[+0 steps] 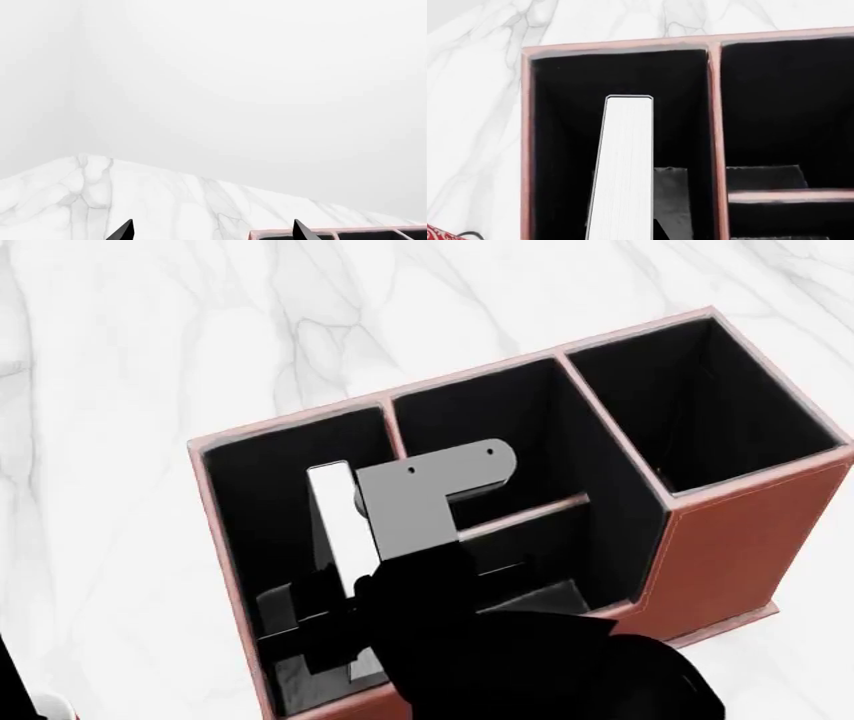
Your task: Pick up the book and place it in the left compartment of the caddy.
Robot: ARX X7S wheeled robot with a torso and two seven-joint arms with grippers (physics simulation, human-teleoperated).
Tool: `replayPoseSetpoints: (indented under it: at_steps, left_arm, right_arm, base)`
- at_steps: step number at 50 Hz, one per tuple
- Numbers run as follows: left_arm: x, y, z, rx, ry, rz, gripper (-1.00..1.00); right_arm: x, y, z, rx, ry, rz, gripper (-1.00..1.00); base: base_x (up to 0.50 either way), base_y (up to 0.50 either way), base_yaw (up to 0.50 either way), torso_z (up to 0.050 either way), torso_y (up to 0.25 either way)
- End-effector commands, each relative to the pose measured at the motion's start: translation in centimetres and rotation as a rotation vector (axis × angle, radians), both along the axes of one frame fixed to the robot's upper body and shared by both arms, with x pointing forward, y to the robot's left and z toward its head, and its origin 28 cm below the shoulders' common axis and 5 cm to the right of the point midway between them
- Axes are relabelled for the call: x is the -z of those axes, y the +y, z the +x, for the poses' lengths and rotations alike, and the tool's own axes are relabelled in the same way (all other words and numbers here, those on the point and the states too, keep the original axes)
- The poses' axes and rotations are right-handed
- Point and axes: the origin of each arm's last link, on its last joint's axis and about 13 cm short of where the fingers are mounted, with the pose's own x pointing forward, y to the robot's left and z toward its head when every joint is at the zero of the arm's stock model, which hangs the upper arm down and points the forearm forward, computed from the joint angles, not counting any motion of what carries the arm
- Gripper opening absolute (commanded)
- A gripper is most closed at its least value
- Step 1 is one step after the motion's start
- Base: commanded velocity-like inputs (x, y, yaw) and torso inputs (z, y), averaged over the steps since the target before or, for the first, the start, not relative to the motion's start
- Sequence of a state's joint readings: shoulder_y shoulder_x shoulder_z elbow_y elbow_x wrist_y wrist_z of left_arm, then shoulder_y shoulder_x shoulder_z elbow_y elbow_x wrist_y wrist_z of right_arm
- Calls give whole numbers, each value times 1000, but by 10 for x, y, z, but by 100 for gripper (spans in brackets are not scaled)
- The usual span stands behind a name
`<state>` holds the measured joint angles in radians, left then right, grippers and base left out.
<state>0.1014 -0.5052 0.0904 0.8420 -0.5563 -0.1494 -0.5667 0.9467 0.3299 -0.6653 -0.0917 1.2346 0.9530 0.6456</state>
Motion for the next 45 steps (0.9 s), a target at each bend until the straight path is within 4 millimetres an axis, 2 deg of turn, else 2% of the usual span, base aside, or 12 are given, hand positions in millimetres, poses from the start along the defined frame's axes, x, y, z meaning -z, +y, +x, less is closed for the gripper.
replayPoseSetpoints:
  at_steps: [1,45]
  left_arm:
    - [-1,1,0,-2,0,-1,100]
    - [-2,2,0,-6,-4,-6,100]
  right_arm:
    - [-3,0,7,12,-35,5,-100]
    - [13,5,14,10,-25,11,-100]
  base:
    - [0,0,0,0,0]
    - [0,0,0,0,1]
